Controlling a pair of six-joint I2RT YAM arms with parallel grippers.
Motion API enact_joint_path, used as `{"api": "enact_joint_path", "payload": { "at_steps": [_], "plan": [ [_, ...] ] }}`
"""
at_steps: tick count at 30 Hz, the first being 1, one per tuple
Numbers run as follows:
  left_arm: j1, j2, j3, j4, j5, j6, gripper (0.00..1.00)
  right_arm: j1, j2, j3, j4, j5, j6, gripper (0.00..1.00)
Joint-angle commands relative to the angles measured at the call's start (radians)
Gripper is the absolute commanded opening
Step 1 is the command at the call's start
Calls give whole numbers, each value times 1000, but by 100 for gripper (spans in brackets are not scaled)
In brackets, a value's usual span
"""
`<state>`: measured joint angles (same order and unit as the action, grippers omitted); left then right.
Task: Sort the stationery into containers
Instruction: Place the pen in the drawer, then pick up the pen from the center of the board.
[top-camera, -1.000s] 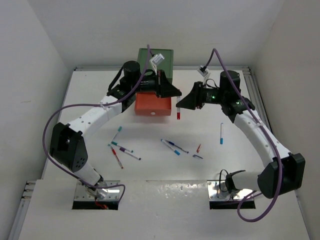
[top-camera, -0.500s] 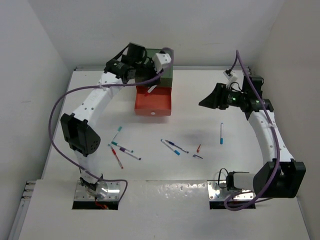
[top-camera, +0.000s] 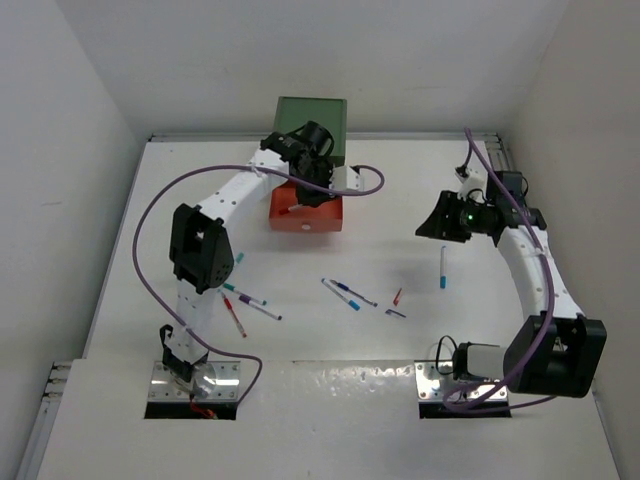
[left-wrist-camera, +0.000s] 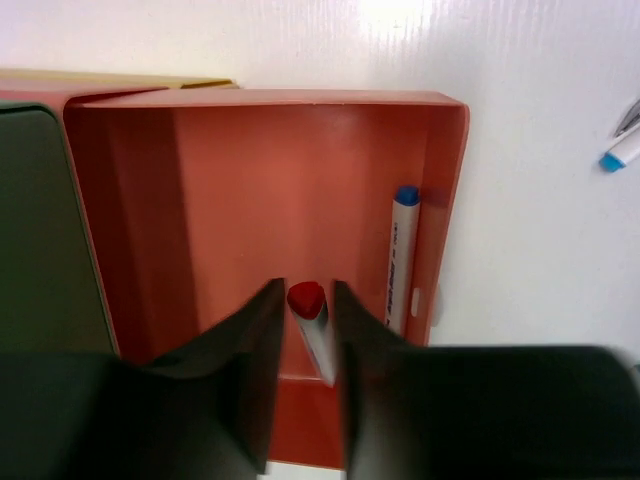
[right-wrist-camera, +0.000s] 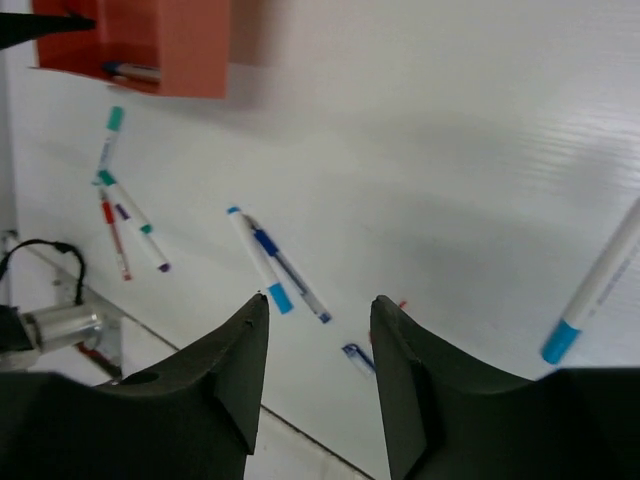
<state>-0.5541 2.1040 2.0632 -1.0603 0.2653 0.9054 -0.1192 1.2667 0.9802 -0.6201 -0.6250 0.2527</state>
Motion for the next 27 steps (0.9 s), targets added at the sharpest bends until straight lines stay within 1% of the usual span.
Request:
{"api": "enact_joint_path", "payload": {
  "at_steps": [1, 3, 4, 8, 10, 11, 14, 15, 17, 18, 19, 20, 22, 24, 26, 27],
  "plan": [
    [-6, -4, 2, 20, -28, 59, 35, -7, 17, -3, -41, 136, -33, 44],
    [-4, 5, 2, 33, -31, 62, 40, -8, 23, -21, -56, 194, -36, 44],
    [-7, 7, 5, 37, -34, 59, 45, -8, 29, -26, -59, 211, -36, 44],
    [-6, 17, 41, 55, -34, 55, 53, -8, 56, -49, -76, 298, -39, 44],
    [-4, 5, 61, 74, -34, 44, 54, 1, 74, -55, -84, 336, -41, 44],
    [-3, -5, 83, 83, -31, 17, 54, 7, 79, -64, -87, 393, -43, 44],
    [0, -62, 92, 157, -6, -55, 60, 41, 112, -83, -87, 499, -46, 43],
    [0, -81, 75, 187, -8, -84, 65, 46, 121, -87, -78, 563, -37, 43],
    [-1, -151, 49, 262, -5, -164, 68, 61, 154, -95, -56, 613, -29, 43],
    [-1, -173, 20, 288, 0, -190, 76, 65, 164, -95, -49, 654, -27, 43],
    [-3, -215, 6, 333, 0, -250, 83, 75, 178, -95, -38, 669, -24, 43],
    [-4, -234, -9, 348, -1, -281, 86, 78, 203, -95, -30, 674, -24, 43],
    [-3, -275, -23, 370, -3, -348, 86, 79, 227, -97, -12, 694, -21, 43],
    [5, -311, -32, 378, 0, -394, 86, 78, 256, -107, 8, 702, -24, 40],
    [13, -329, -46, 381, 9, -436, 86, 79, 272, -113, 34, 709, -27, 34],
    [17, -350, -54, 382, 17, -448, 86, 79, 292, -115, 48, 711, -27, 33]
  ]
}}
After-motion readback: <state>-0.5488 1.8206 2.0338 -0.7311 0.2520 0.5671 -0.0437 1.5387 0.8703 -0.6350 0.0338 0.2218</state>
